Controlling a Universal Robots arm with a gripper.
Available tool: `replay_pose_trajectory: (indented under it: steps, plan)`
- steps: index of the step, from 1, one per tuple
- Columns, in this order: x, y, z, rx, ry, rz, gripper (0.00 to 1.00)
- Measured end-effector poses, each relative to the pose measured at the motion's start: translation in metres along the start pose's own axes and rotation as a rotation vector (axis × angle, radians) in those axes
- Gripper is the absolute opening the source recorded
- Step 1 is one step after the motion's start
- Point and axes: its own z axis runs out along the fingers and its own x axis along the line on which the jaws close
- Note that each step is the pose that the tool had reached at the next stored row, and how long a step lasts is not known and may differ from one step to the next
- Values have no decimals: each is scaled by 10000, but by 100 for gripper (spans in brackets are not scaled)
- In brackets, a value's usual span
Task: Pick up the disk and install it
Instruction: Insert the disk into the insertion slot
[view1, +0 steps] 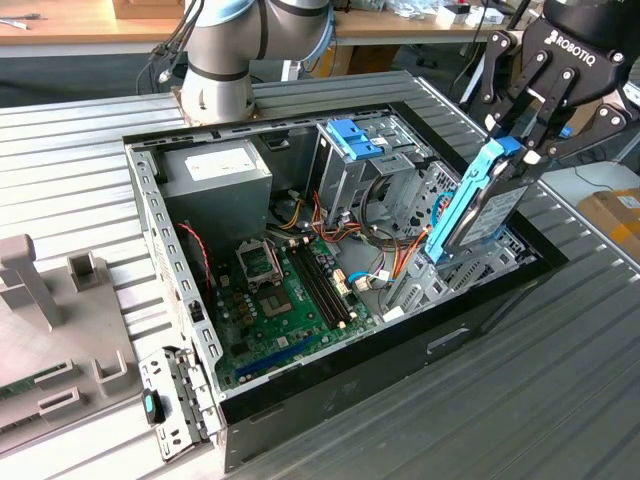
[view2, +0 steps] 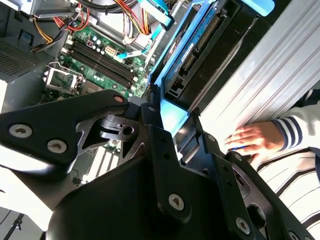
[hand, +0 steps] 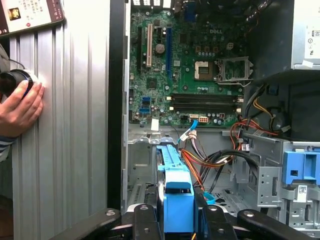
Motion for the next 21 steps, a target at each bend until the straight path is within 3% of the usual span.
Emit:
replay_pose_trajectory:
  steps: [11, 13, 15, 19, 21]
  plan:
    - [-6, 9, 72, -1, -39, 42, 36]
    - [-6, 3, 127, 0, -39, 42, 36]
    - [-5, -1, 225, 0, -39, 44, 36]
    - [0, -4, 310, 0, -38, 44, 36]
    - [3, -20, 387, 0, -40, 43, 36]
